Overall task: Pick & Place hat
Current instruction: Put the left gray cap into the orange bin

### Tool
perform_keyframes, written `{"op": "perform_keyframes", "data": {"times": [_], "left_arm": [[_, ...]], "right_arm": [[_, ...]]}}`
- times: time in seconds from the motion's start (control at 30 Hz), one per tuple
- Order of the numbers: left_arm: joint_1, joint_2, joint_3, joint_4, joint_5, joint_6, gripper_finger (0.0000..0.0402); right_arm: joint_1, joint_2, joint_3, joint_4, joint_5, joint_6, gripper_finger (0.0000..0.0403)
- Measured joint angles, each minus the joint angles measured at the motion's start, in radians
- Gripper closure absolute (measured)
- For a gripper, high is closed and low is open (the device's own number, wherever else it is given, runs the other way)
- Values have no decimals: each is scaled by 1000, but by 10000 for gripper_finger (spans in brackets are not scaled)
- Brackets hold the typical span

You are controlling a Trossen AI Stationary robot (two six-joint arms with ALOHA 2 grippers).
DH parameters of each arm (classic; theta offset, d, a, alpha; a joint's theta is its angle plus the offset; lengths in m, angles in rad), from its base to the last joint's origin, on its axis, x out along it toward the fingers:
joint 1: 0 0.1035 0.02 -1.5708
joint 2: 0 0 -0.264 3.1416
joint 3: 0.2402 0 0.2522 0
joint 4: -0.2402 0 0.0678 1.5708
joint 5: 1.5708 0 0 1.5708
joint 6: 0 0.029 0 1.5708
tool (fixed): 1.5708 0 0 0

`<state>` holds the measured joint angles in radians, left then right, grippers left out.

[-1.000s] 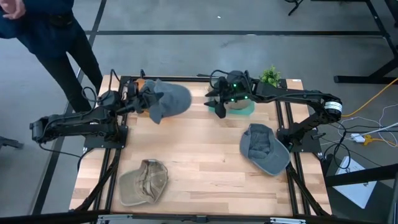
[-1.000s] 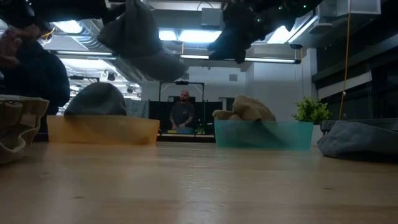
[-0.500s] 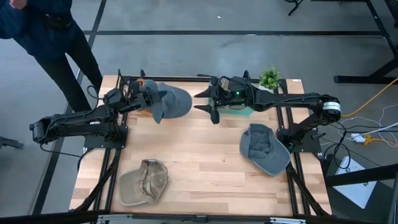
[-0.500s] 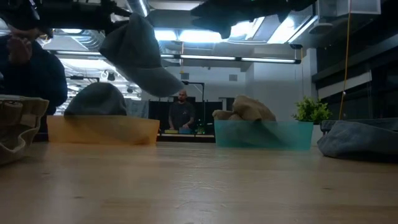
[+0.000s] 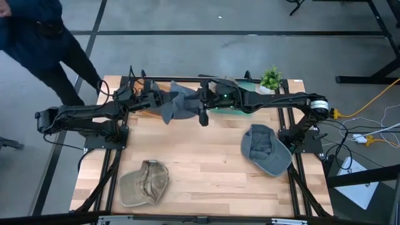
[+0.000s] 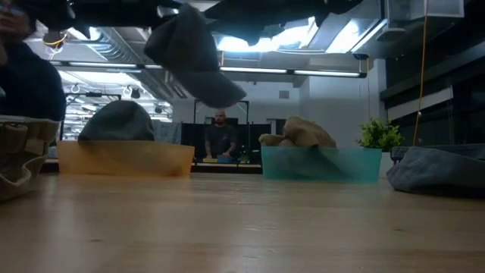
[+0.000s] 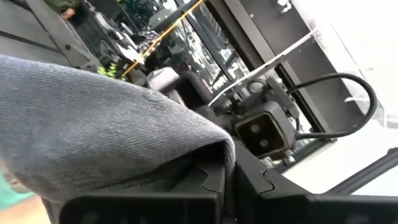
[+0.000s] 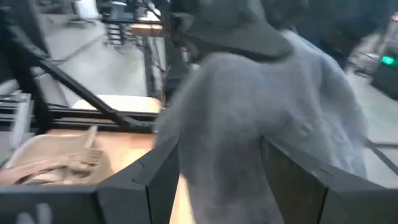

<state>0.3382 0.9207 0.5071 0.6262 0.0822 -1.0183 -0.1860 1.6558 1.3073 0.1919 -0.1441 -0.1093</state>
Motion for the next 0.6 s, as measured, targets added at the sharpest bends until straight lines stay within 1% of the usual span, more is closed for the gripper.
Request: {"op": "perform_keyframes", "data": {"times": [0.1, 0.17, 0.33, 0.43, 0.6], "left_arm": [[-26, 16, 18, 0, -1, 8, 397], [-42, 22, 28, -1, -2, 9, 397], [-70, 21, 35, 3, -11, 11, 396], [-75, 21, 35, 4, -12, 11, 397], [-75, 22, 35, 5, -72, 10, 396]], "right_arm": [[0, 5, 21, -32, 92, -1, 185], [0, 5, 33, -42, 123, 0, 185], [1, 5, 38, -41, 124, 8, 185], [8, 5, 38, -39, 111, 41, 185], [27, 5, 38, -23, 92, 50, 185]]}}
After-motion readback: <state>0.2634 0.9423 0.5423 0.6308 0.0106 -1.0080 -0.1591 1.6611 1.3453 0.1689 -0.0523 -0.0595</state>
